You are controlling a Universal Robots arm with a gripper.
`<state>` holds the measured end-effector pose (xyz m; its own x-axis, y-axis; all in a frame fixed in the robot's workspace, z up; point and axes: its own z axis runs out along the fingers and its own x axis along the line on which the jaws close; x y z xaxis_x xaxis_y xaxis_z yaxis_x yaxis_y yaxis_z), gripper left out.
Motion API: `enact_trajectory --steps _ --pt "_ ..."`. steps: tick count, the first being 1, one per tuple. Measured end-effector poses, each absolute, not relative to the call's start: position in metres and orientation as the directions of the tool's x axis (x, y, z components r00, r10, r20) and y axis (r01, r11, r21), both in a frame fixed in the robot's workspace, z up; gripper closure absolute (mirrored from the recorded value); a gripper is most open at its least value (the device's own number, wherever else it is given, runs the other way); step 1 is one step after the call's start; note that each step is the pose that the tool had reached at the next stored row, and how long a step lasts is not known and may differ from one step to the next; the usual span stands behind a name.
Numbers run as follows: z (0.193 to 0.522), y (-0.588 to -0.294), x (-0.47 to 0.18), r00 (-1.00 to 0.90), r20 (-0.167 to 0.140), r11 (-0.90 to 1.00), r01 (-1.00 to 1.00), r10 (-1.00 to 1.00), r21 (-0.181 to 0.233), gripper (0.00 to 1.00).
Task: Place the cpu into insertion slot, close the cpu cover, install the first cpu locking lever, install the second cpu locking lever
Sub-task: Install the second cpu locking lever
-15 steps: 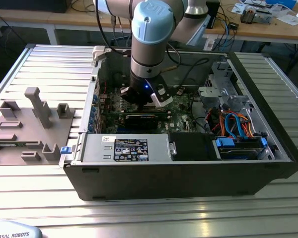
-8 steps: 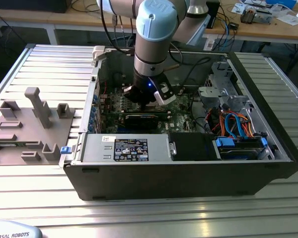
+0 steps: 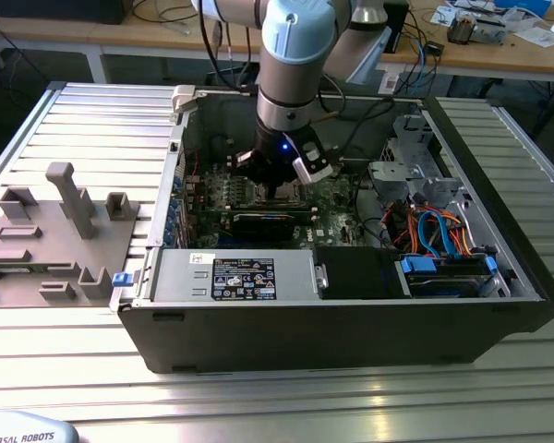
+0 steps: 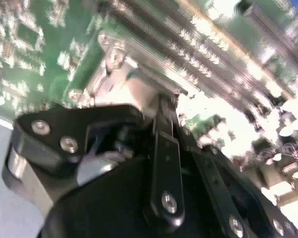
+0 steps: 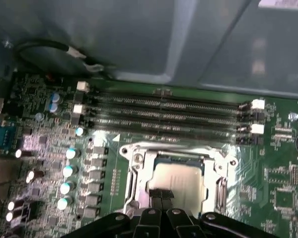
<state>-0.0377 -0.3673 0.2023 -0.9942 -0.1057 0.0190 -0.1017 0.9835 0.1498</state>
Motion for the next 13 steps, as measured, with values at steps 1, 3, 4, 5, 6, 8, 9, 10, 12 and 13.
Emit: enact_trajectory --steps 1,3,4,5,6,8,9,10,12,13 --pt "0.202 -0.365 -0.037 -0.994 0.019 0.984 -0.102 -0.106 0.148 0.89" --pt "0.202 -0.359 -0.036 -0.994 0.020 0.984 -0.102 -0.106 0.143 0.89" --pt "0.202 -0.356 -0.035 -0.994 0.020 0.985 -0.102 -0.106 0.141 0.89" --pt "0.202 -0.354 -0.034 -0.994 0.020 0.985 -0.102 -0.105 0.139 0.89" --pt "0.202 -0.353 -0.034 -0.994 0.020 0.985 -0.102 -0.106 0.138 0.89" --pt "0.203 -0.352 -0.033 -0.994 0.020 0.985 -0.102 -0.106 0.138 0.89" --pt "0.203 -0.351 -0.033 -0.994 0.020 0.985 -0.102 -0.105 0.138 0.89" --pt "0.204 -0.351 -0.033 -0.994 0.019 0.985 -0.102 -0.106 0.139 0.89" --pt "0.207 -0.351 -0.033 -0.994 0.020 0.985 -0.102 -0.105 0.138 0.89" --pt "0.209 -0.351 -0.032 -0.994 0.020 0.985 -0.102 -0.106 0.137 0.89"
